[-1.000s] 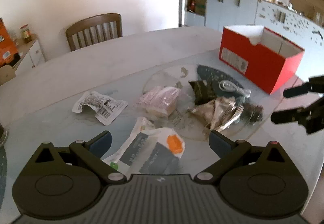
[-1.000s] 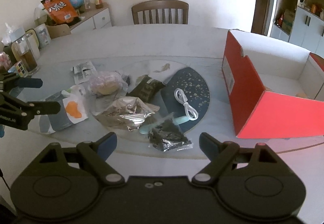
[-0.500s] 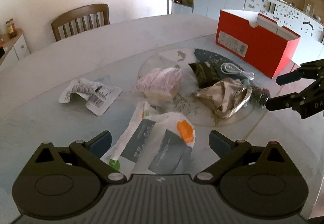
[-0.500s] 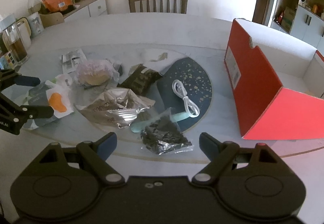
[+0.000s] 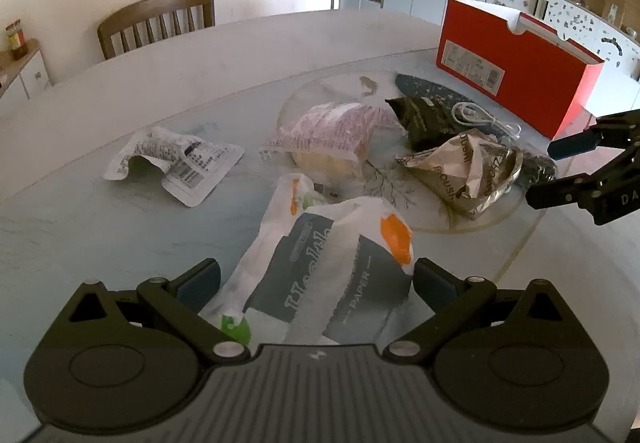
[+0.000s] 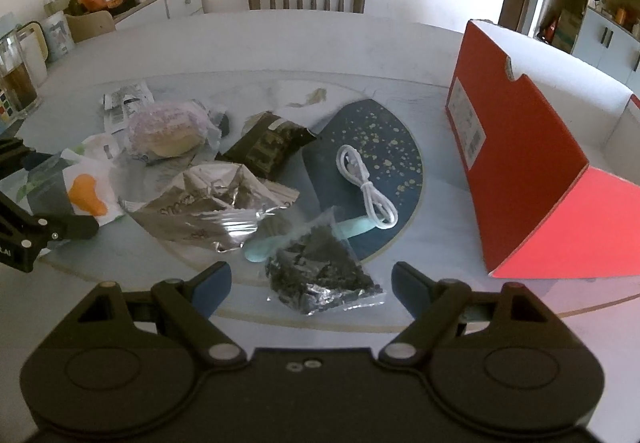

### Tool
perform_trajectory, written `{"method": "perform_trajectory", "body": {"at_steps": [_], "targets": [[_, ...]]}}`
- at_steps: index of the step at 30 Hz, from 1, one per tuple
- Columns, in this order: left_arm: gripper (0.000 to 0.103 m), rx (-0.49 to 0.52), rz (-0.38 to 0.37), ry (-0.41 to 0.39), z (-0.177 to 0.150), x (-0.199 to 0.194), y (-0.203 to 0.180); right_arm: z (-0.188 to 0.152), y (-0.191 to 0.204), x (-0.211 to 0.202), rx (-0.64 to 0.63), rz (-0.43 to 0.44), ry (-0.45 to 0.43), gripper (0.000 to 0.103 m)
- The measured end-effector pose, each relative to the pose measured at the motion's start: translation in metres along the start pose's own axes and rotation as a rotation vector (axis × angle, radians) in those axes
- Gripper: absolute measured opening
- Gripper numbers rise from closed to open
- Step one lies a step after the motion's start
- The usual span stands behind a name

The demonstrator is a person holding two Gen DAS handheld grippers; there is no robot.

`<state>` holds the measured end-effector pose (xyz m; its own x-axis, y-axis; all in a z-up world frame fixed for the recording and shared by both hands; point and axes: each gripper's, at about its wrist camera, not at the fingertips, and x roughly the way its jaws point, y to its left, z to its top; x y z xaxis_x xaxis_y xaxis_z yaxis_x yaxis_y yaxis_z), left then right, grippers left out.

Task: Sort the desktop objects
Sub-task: 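Grip the white paper bag with the left gripper while the right grips the dark-leaf bag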

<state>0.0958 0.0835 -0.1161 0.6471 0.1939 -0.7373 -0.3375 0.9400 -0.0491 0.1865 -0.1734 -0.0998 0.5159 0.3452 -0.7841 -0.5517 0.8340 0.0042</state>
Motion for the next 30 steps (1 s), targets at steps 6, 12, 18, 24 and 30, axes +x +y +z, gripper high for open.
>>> {"method": "perform_trajectory", "body": {"at_steps": [6,12,18,24,30], "targets": [[0.103,0.027,0.018,0.004,-0.003,0.004,-0.005,0.000,0.000,0.006,0.008,-0.009,0.011,0.082],[0.102,0.024,0.022,0.003,-0.003,0.004,-0.005,0.000,-0.003,0.009,0.023,-0.017,0.019,0.075],[0.101,0.011,0.035,-0.002,-0.005,0.002,-0.006,0.000,-0.005,0.010,0.038,-0.020,0.034,0.069],[0.092,0.003,0.043,-0.007,-0.006,-0.001,-0.007,0.000,-0.007,0.008,0.051,-0.023,0.038,0.062],[0.079,0.002,0.067,-0.017,-0.006,-0.006,-0.010,-0.002,-0.007,0.005,0.051,-0.038,0.055,0.061]]}}
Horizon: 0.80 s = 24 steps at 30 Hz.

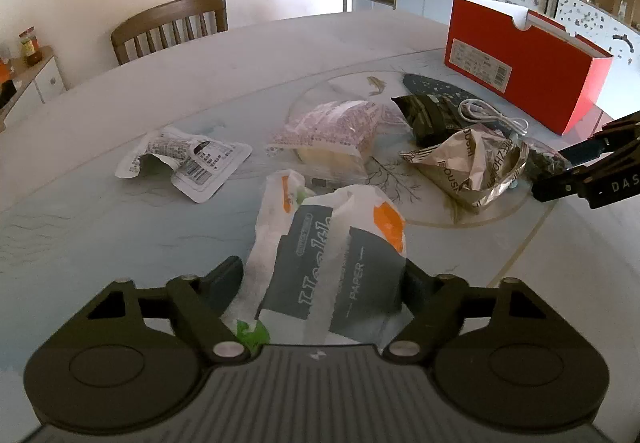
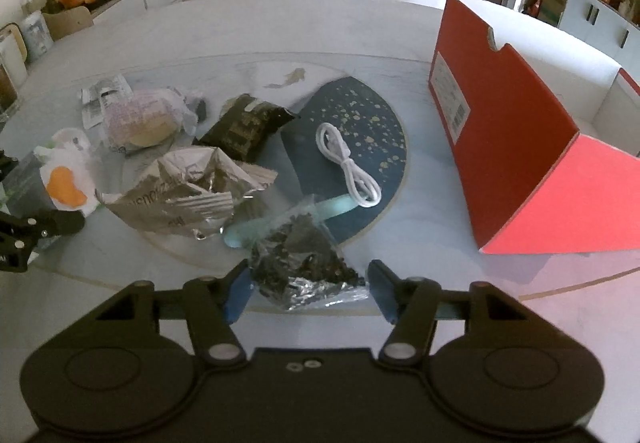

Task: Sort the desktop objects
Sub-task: 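Grip the white paper bag with the left gripper while the right grips the dark-leaf bag, then lift and carry the paper bag and dark-leaf bag over the red shoebox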

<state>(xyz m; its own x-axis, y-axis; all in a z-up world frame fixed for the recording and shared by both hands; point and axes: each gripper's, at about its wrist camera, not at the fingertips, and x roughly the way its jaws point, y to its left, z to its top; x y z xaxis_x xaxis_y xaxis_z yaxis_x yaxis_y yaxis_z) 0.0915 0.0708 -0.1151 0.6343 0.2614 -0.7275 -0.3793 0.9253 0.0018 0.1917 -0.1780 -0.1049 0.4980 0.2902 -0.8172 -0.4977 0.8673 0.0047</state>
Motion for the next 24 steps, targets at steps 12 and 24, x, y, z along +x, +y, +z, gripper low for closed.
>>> {"method": "perform_trajectory", "body": {"at_steps": [12,24], "targets": [[0.075,-0.045,0.017,-0.010,0.005,-0.016,-0.002,0.000,-0.006,-0.017,0.032,0.010,-0.034,0.057],[0.075,-0.081,0.016,-0.032,0.020,-0.038,-0.010,-0.001,-0.012,-0.031,0.009,-0.015,-0.060,0.029]]}}
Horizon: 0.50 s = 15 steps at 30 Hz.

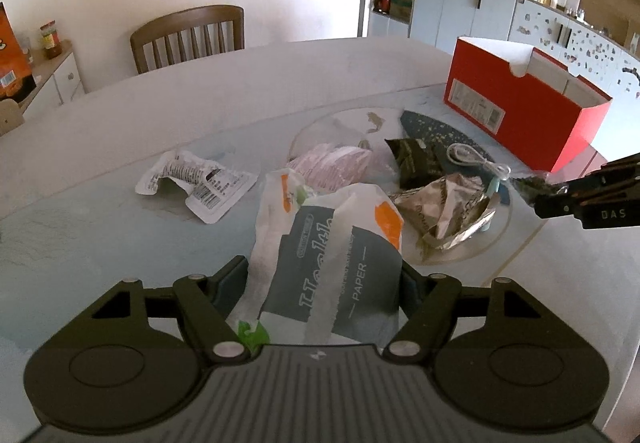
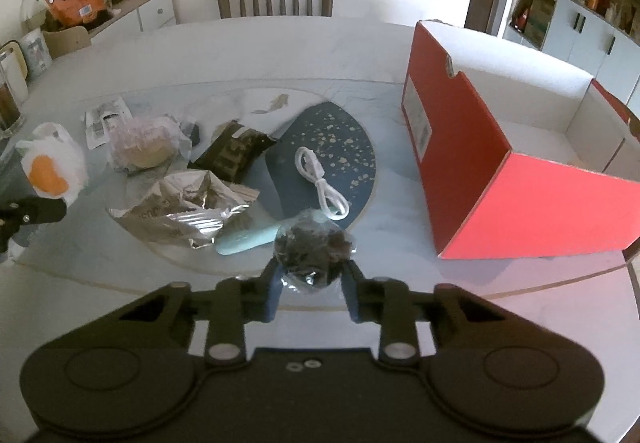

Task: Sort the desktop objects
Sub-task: 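Lift and carry the paper bag and dark-leaf bag over the red shoebox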

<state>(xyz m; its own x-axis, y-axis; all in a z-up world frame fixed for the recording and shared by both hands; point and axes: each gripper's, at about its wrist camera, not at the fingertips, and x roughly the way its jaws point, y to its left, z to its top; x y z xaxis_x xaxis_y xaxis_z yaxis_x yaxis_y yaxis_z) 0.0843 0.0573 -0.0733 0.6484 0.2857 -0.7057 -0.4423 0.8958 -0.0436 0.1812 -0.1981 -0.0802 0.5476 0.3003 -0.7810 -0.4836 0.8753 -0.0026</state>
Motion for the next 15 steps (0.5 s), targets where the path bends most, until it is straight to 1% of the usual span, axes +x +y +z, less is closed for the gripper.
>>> {"method": "perform_trajectory", "body": {"at_steps": [6,15], "targets": [[0.075,0.003,-0.005,0.002,0.007,-0.011,-0.008,0.003,-0.003,-0.016,-0.010,0.008,-0.049,0.027],[0.075,0.010,-0.030,-0.005,0.027,-0.029,-0.028,0.007,-0.014,-0.055,-0.010,0.038,-0.105,0.027]]}}
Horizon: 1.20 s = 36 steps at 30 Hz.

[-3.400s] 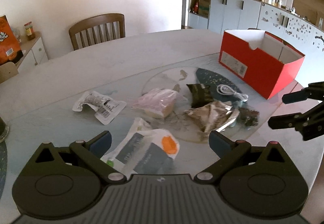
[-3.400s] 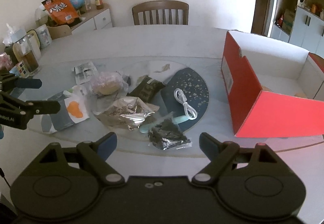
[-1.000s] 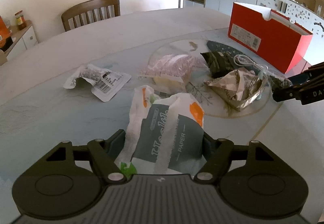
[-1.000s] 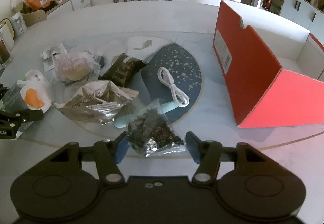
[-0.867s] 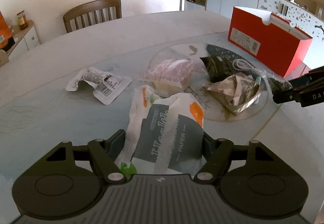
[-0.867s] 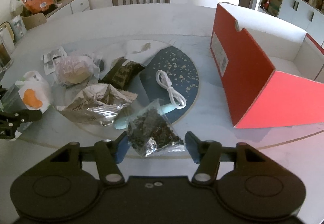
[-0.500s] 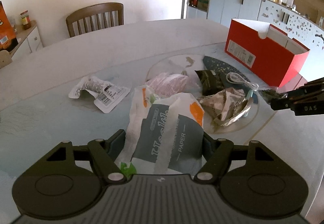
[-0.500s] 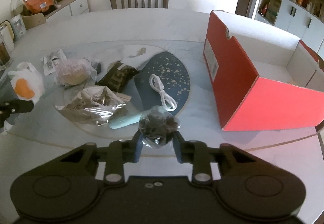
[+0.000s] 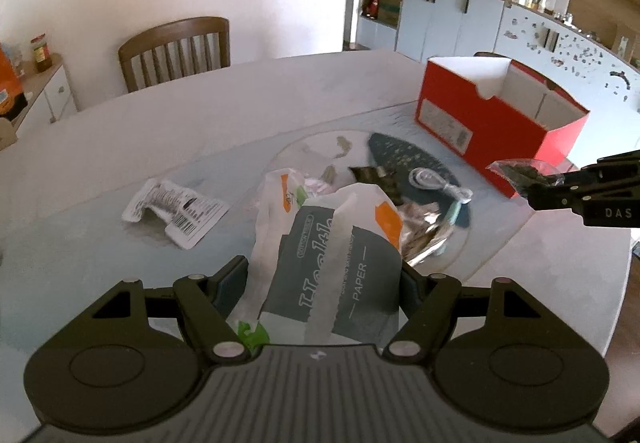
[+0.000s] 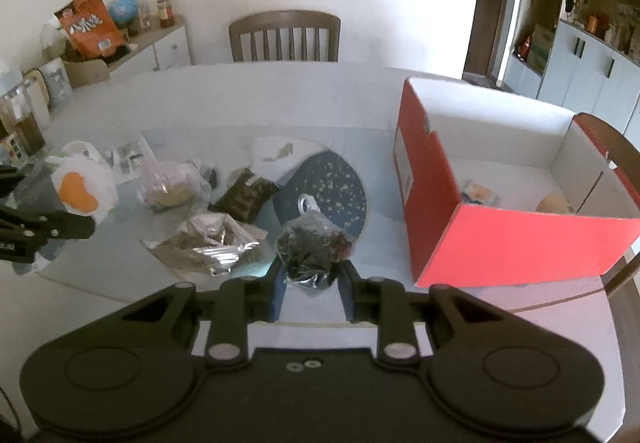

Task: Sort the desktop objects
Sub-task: 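Lift and carry the paper bag and dark-leaf bag over the red shoebox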

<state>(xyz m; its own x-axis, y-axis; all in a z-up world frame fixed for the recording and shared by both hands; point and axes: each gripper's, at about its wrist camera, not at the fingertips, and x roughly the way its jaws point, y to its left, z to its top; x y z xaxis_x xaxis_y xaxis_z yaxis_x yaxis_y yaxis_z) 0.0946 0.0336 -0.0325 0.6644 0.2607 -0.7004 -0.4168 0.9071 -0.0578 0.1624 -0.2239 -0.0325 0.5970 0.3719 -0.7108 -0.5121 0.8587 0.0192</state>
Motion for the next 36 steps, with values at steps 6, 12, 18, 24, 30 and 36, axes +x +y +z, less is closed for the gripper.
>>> {"method": "perform_trajectory", "body": {"at_steps": [6,12,18,24,30,36], "targets": [[0.075,0.027,-0.019,-0.013,0.015,-0.012,-0.018,0.007,-0.005,-0.024,0.000,0.018,-0.026,0.027],[0.075,0.034,-0.034,-0.021,0.031,-0.021,-0.036,0.012,-0.014,-0.044,0.010,0.016,-0.051,0.027],[0.075,0.065,-0.047,-0.043,0.045,-0.030,-0.057,0.015,-0.027,-0.061,0.029,0.009,-0.087,0.027],[0.075,0.084,-0.064,-0.058,0.060,-0.035,-0.079,0.019,-0.043,-0.075,0.044,0.015,-0.107,0.027],[0.075,0.108,-0.080,-0.072,0.076,-0.032,-0.107,0.024,-0.064,-0.083,0.051,0.010,-0.121,0.027],[0.075,0.138,-0.103,-0.073,0.094,-0.019,-0.138,0.028,-0.088,-0.084,0.054,0.002,-0.132,0.028]]}}
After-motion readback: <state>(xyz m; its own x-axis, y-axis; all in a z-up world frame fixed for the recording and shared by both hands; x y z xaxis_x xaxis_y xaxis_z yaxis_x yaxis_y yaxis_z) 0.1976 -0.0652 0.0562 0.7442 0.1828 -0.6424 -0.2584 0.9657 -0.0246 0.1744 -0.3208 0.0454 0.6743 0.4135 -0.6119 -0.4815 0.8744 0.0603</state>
